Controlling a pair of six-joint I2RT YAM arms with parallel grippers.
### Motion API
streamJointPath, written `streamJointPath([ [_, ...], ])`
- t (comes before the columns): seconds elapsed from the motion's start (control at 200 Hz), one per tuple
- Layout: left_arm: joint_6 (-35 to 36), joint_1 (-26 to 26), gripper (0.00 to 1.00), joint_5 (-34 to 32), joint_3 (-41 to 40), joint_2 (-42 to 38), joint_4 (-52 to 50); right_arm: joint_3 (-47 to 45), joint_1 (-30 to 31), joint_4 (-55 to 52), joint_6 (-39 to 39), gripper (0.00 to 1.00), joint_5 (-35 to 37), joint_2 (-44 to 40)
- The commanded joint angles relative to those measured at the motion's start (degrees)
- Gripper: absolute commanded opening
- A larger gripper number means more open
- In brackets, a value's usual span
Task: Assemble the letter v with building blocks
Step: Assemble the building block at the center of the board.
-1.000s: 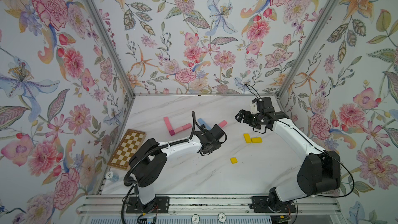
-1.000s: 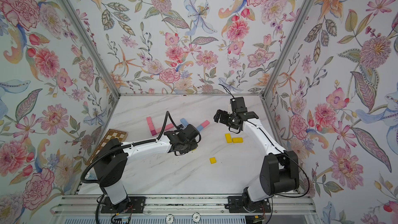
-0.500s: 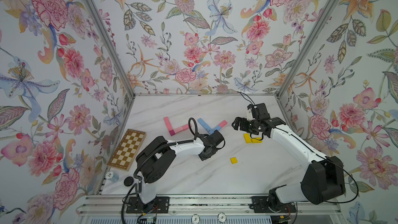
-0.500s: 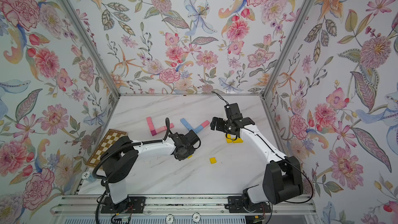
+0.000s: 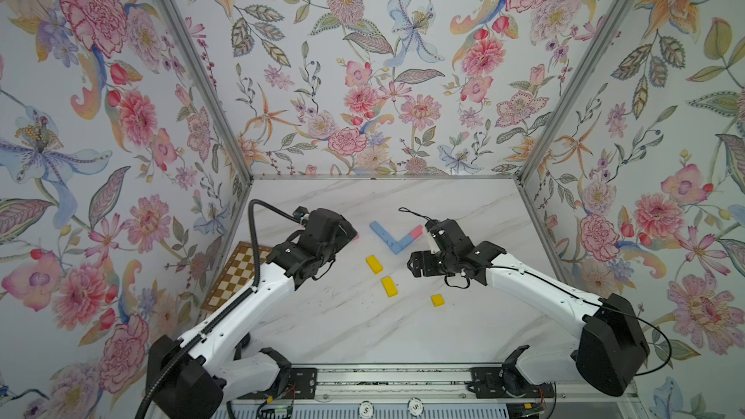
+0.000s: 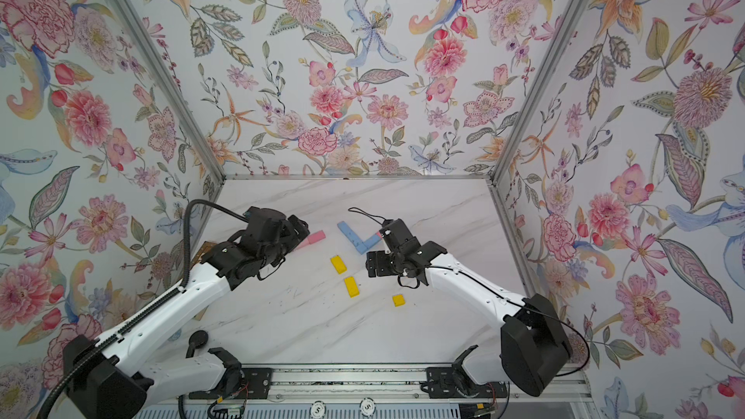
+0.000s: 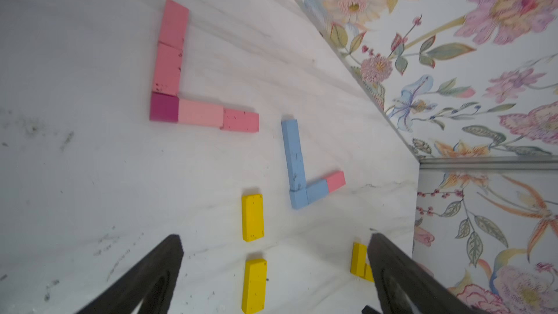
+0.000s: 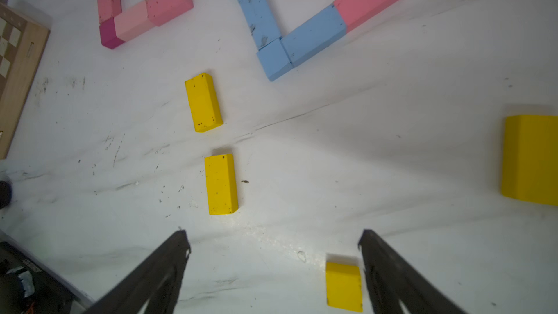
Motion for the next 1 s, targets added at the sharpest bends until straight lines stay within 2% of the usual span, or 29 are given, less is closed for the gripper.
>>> streamJointPath([
  [0.0, 7.13, 6.67, 0.99, 14.01, -11.05, -3.64, 13.58, 0.87, 6.85, 2.86, -0.47, 0.84, 5.03, 7.18],
  [0.055, 6.07, 8.86, 0.99, 18.18, -15.55, -5.37, 19.64, 3.17, 10.01, 2.27, -1.53, 0.80, 7.23, 11.42],
  [0.135, 4.48, 9.54, 0.99, 19.71, -19.03, -6.14, 22.05, 5.47, 12.69, 2.27, -1.86, 0.76, 8.95, 16.56],
  [0.31, 1.85, 10.84, 0.99, 24.39, -25.87, -5.38, 28.63, 7.29, 13.73, 3.46, -0.36, 0.65, 8.43, 22.63],
  [0.48, -0.17, 11.91, 0.99, 24.93, -31.07, -7.53, 32.40, 8.09, 13.68, 2.97, -0.94, 0.56, 10.26, 24.99],
  [0.691, 0.75, 14.08, 0.99, 27.78, -31.34, -5.81, 33.38, 6.61, 13.84, 4.02, -3.38, 0.27, 11.82, 24.64],
  [0.916, -0.28, 15.90, 0.99, 29.31, -33.49, -3.51, 37.32, 7.25, 12.62, 2.69, -6.81, 0.19, 11.11, 25.76],
  [0.996, -0.21, 16.33, 0.99, 29.88, -33.80, -2.93, 37.96, 8.23, 12.56, 2.58, -6.89, 0.19, 11.00, 26.47],
])
